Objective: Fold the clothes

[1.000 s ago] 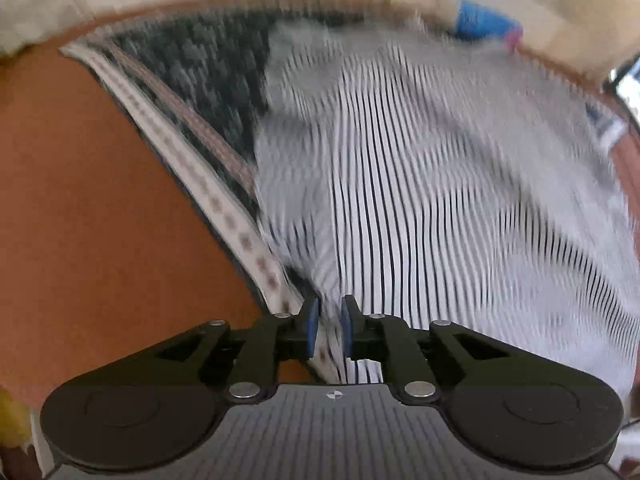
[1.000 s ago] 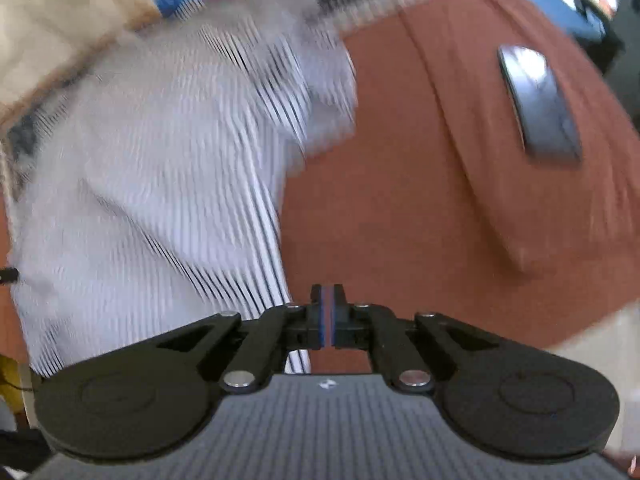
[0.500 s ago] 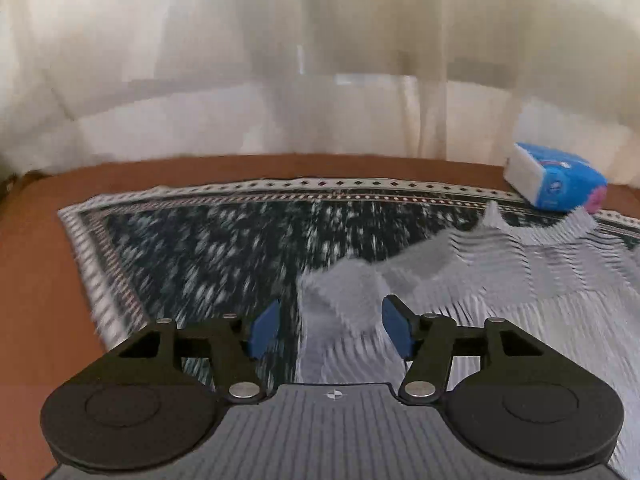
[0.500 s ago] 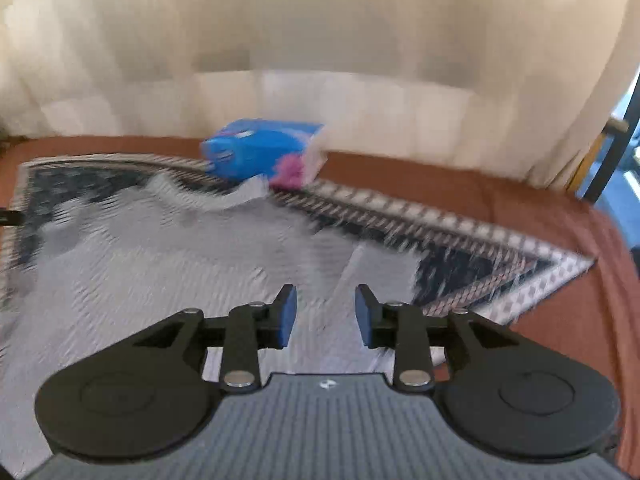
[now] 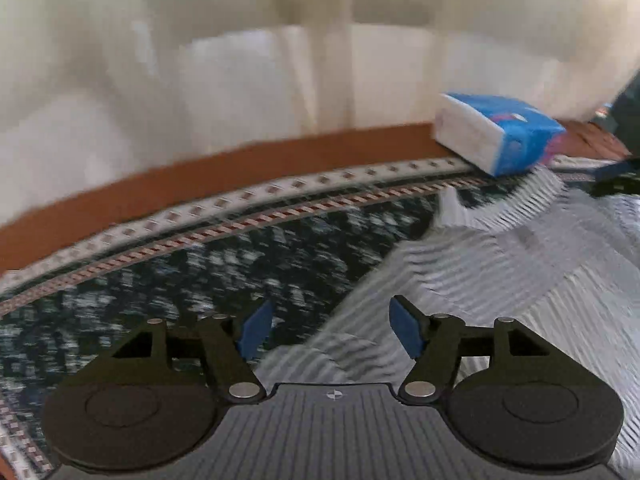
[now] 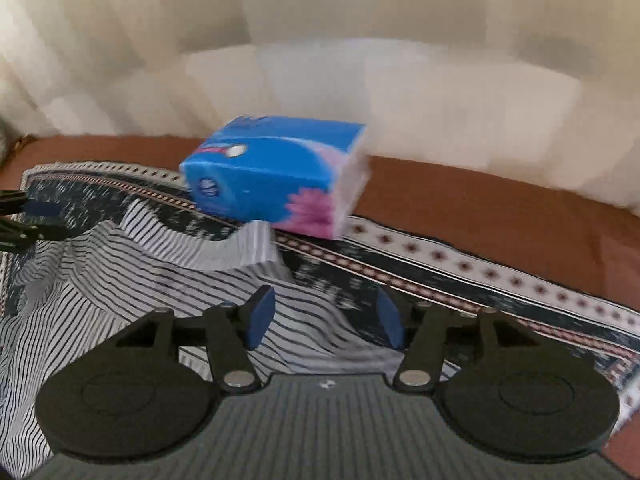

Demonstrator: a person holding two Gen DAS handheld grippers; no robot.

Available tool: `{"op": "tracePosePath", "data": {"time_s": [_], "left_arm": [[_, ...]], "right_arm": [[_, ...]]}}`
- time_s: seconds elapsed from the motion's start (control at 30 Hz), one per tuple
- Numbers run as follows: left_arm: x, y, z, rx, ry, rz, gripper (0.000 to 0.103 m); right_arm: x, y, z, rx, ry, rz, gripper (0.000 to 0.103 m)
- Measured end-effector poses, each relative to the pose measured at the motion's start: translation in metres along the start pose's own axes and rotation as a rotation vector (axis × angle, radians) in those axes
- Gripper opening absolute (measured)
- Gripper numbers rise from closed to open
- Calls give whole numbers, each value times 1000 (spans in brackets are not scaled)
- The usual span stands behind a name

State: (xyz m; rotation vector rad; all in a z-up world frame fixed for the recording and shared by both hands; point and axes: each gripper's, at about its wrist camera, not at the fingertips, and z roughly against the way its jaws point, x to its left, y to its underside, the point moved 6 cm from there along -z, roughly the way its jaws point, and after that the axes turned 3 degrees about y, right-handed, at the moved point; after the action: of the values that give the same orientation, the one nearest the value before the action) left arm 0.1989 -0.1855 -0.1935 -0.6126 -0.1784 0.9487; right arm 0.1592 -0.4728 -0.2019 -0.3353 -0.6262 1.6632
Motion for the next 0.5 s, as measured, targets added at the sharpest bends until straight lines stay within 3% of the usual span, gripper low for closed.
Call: {"op": "tracePosePath", "data": {"time_s": [0.1,0.2,0.23,0.27,0.33,0.37,0.43,0.47,0.5], "left_arm": [[-9,5,-8,29,29,-45,77],[-13,10,-17,55,19,-79,69],[-14,11,-18,51,12,-88,59],[-15,11,-19,48,6,-95,36],[-14,9,-19,41,8,-84,6],[-14,8,-19,38,6,-79,0],[-14,6,-16,7,-33,-96,0],[-14,4,-14,-8,-53,-104,0],[-12,2,-12,-29,-70,-97,0]], "right_arm": [[12,-4,-17,25,-30,10,61],[22,-6,-30,43,-48,28,60],[25,-6,-34,49,-54,34,60],[27,-7,-38,55,-60,41,60],[33,-7,-45,65,-69,54,60],[35,-7,-48,72,-69,66,57],[39,-8,-51,86,-70,88,25],[41,-9,-52,92,-71,95,1],[41,-11,-49,85,-73,84,1]]}}
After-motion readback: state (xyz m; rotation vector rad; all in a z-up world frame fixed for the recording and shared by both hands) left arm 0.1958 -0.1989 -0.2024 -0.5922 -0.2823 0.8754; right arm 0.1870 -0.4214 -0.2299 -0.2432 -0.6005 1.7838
